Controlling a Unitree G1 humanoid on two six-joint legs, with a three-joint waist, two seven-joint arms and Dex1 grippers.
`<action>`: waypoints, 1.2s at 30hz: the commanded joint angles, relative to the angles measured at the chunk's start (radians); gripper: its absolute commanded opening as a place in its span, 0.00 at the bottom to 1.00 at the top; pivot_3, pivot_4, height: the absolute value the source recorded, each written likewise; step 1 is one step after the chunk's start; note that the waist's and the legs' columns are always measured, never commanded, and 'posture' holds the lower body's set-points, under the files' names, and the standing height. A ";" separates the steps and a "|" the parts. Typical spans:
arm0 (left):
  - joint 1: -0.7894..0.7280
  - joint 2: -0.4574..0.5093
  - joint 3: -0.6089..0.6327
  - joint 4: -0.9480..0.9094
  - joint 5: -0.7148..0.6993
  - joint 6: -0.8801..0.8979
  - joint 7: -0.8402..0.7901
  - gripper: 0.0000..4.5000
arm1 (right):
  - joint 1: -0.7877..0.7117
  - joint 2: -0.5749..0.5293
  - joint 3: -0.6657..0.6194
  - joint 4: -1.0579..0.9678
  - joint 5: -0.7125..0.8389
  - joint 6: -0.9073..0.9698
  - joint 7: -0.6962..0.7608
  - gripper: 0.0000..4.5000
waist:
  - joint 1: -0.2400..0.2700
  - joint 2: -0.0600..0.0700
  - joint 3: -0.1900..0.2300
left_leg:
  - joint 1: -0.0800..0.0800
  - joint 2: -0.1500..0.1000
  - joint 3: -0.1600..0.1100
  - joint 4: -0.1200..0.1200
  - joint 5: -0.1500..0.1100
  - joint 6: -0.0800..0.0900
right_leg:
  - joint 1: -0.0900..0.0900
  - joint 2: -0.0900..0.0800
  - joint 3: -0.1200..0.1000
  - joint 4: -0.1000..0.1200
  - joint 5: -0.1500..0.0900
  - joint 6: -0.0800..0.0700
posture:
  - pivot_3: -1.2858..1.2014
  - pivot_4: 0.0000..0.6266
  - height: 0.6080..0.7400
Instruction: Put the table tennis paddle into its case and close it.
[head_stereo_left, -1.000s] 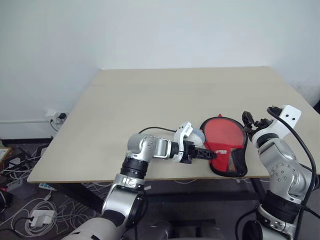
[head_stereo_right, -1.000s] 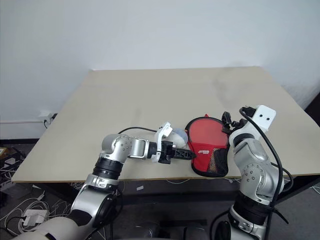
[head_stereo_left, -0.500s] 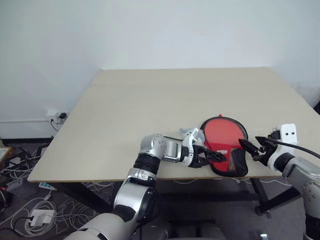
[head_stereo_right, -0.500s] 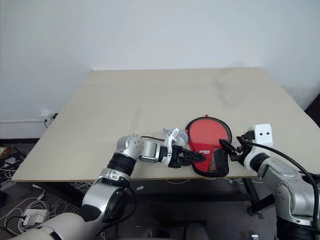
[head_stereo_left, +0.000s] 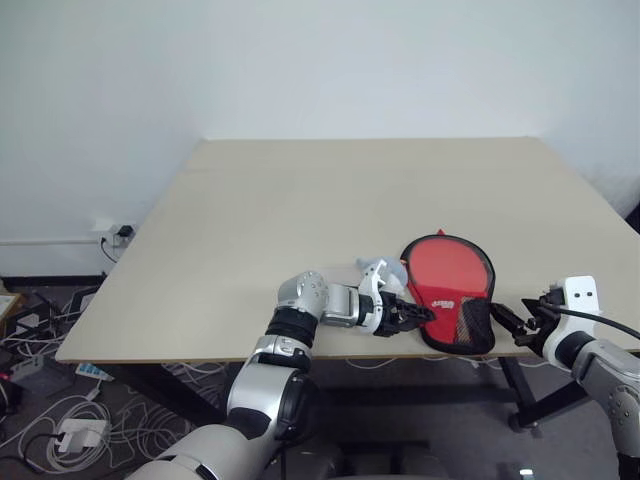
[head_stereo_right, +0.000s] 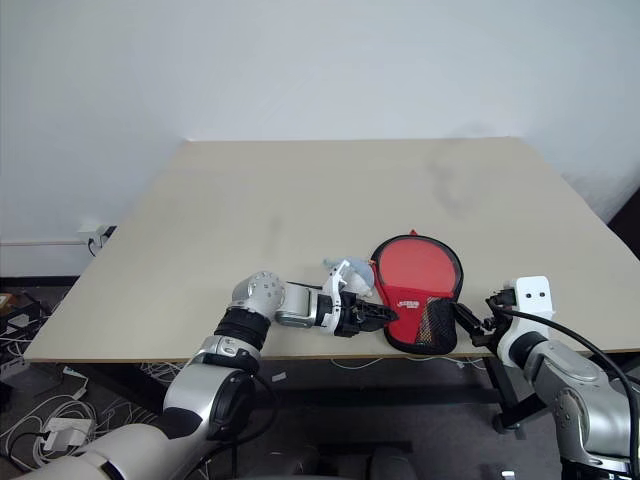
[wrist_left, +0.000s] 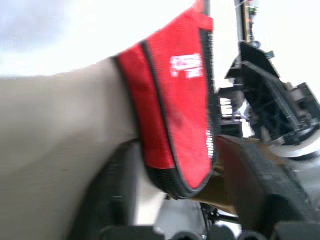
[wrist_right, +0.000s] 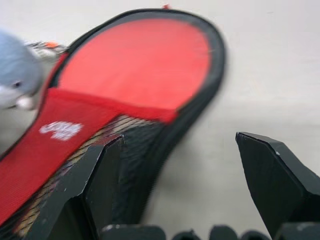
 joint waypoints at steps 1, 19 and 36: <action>-0.050 -0.109 -0.003 0.020 0.006 0.003 0.026 0.39 | 0.012 0.006 -0.017 -0.032 0.024 -0.030 0.020 0.86 | 0.000 0.000 0.000 | 0.000 0.000 0.000 0.000 0.000 0.000 | 0.000 0.000 0.000 0.000 0.000 0.000 | 0.52 0.00 0.82; -0.094 -0.167 -0.023 0.107 -0.056 -0.017 -0.037 0.01 | 0.043 0.068 -0.035 0.033 -0.014 -0.088 -0.060 0.86 | 0.021 0.001 -0.001 | 0.000 -0.001 0.000 0.003 -0.001 0.001 | 0.000 0.000 0.000 0.000 0.000 0.001 | 0.52 0.00 0.82; -0.047 -0.139 -0.113 -0.023 -0.075 0.282 -0.052 0.01 | -0.005 0.103 -0.216 -0.002 0.165 -0.112 -0.091 0.86 | 0.026 0.002 -0.001 | -0.001 -0.001 0.000 0.002 -0.001 0.001 | -0.002 0.000 0.000 0.000 0.000 0.001 | 0.52 0.00 0.82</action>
